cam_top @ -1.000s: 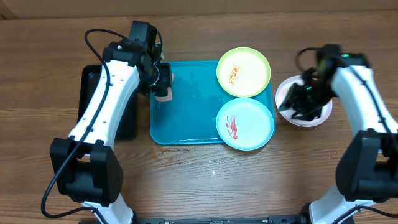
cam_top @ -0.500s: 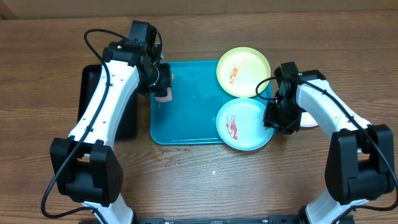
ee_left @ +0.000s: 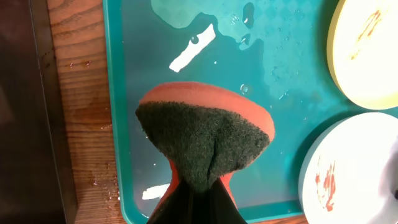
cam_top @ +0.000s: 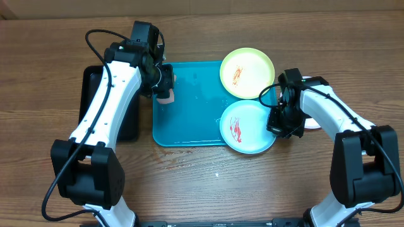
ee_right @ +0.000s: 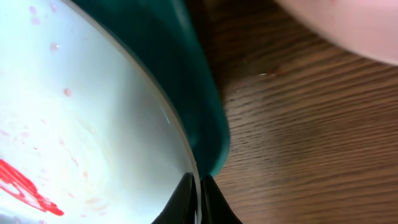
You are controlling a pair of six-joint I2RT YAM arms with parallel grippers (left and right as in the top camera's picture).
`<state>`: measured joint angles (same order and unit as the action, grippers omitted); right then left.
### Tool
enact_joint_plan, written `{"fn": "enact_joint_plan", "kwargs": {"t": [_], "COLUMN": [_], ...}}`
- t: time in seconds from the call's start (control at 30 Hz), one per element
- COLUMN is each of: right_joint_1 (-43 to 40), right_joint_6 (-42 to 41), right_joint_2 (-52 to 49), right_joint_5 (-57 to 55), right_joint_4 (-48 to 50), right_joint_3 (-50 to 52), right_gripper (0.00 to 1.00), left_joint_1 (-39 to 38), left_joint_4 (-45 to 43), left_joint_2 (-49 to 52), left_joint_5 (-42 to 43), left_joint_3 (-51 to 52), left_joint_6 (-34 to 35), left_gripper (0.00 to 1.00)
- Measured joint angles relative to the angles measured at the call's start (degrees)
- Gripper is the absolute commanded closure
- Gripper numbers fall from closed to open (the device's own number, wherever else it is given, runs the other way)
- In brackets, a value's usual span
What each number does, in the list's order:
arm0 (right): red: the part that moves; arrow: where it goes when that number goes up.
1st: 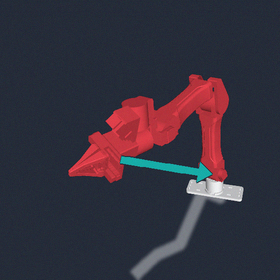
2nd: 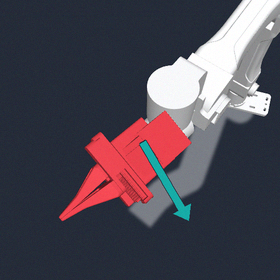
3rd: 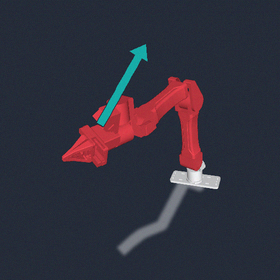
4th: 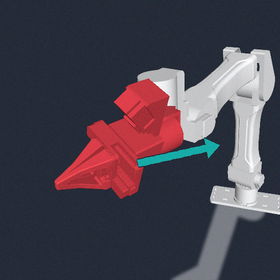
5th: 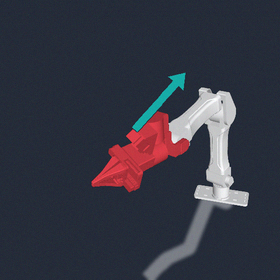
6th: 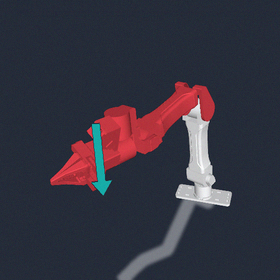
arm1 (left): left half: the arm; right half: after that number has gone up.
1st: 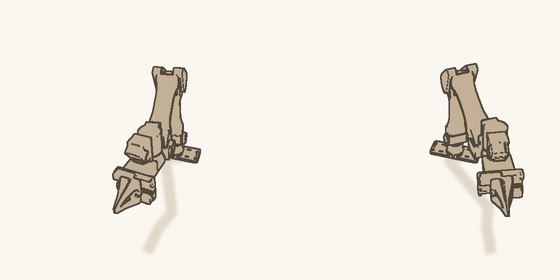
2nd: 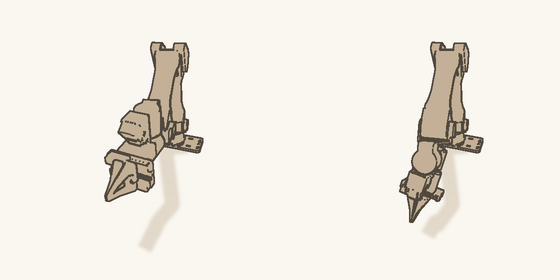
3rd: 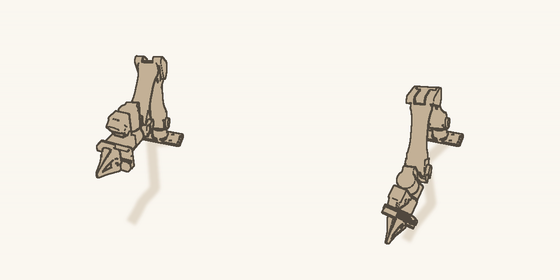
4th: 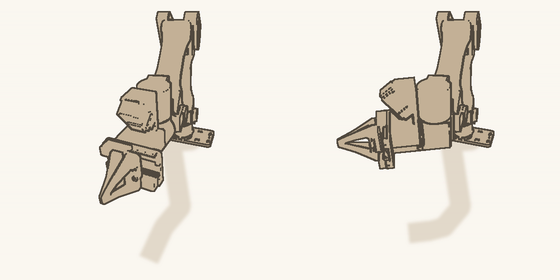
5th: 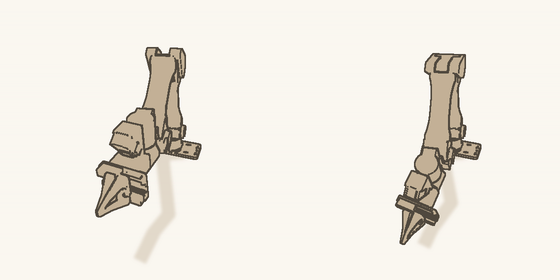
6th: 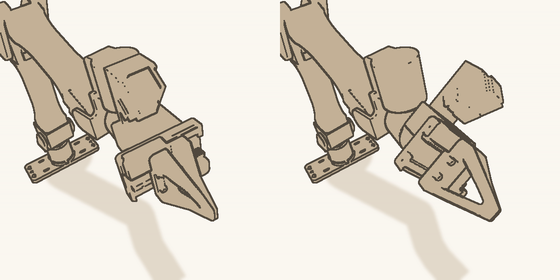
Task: Clean dirty plates on tray and stack at the side
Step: 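Release the white plate and move right gripper to the light blue plate, then grip the light blue plate rim with the right gripper, lower sponge onto it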
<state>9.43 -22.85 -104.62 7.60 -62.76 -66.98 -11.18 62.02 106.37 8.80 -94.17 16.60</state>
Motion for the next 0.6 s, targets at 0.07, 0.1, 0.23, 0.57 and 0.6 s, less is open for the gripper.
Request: {"fn": "enact_joint_plan", "kwargs": {"t": [0.07, 0.1, 0.23, 0.57, 0.6], "right_joint_1": [1.2, 2.3, 10.2, 24.0, 24.0], "right_joint_6": [0.0, 0.0, -1.6, -11.3, -11.5], "right_joint_2": [0.0, 0.0, 0.0, -0.7, -1.2], "right_joint_5": [0.7, 1.2, 2.3, -0.3, -0.6], "right_joint_4": [1.2, 2.3, 10.8, 30.7, 31.5], "right_joint_3": [-0.1, -0.1, -0.2, -0.5, -0.5], "right_gripper": [0.96, 0.96, 0.96, 0.96, 0.96], "left_joint_1": [0.0, 0.0, 0.0, 0.0, 0.0], "left_joint_4": [0.1, 0.1, 0.2, 0.2, 0.1], "left_joint_2": [0.0, 0.0, 0.0, 0.0, 0.0], "left_joint_5": [0.0, 0.0, 0.0, 0.0, 0.0], "left_joint_3": [0.0, 0.0, 0.0, 0.0, 0.0], "left_joint_6": [0.0, 0.0, 0.0, 0.0, 0.0], "left_gripper": [0.96, 0.96, 0.96, 0.96, 0.96]}}
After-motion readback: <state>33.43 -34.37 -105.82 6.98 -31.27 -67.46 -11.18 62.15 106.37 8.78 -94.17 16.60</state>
